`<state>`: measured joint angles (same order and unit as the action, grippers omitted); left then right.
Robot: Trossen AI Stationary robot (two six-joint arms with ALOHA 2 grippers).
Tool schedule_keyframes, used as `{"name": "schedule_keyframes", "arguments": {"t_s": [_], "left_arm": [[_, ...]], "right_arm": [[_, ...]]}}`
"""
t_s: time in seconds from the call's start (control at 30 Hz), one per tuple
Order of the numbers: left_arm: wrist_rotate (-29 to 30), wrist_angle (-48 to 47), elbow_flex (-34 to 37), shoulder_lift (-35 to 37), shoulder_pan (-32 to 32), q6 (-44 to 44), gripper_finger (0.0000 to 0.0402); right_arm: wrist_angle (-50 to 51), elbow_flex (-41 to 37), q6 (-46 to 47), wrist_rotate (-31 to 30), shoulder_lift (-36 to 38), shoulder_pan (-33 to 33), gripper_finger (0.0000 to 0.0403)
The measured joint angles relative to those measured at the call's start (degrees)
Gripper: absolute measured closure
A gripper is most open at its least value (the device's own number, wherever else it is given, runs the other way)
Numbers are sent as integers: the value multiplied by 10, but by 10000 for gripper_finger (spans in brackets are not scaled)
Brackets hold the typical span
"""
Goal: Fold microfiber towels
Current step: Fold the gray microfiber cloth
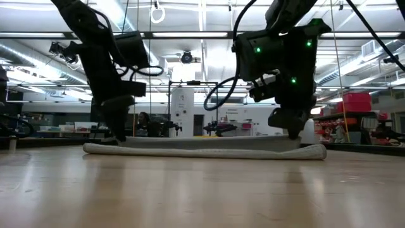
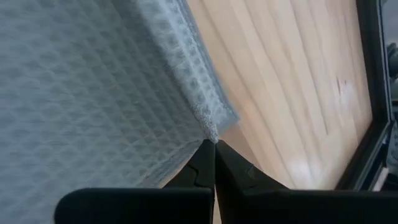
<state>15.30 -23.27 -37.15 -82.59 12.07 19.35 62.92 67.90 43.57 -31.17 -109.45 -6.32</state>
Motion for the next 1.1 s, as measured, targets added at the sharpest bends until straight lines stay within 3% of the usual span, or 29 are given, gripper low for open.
{"name": "schedule_keyframes", "arguments": {"t_s": [0.2, 0.43, 0.73, 0.93, 1.1], "left_arm": [[21, 12, 0, -6, 0, -17, 391], [14, 12, -1, -6, 2, -21, 369], [24, 23, -2, 36, 2, -46, 272], [28, 14, -2, 80, 2, -35, 216], [-13, -23, -2, 114, -7, -18, 209]], "right_arm": [[-2, 0, 5, 2, 0, 2, 371], [1, 0, 32, 2, 0, 1, 304], [26, 0, 70, -1, 0, 1, 209], [27, 3, 76, 1, 15, -6, 196], [31, 3, 76, 10, 62, -44, 208]]}}
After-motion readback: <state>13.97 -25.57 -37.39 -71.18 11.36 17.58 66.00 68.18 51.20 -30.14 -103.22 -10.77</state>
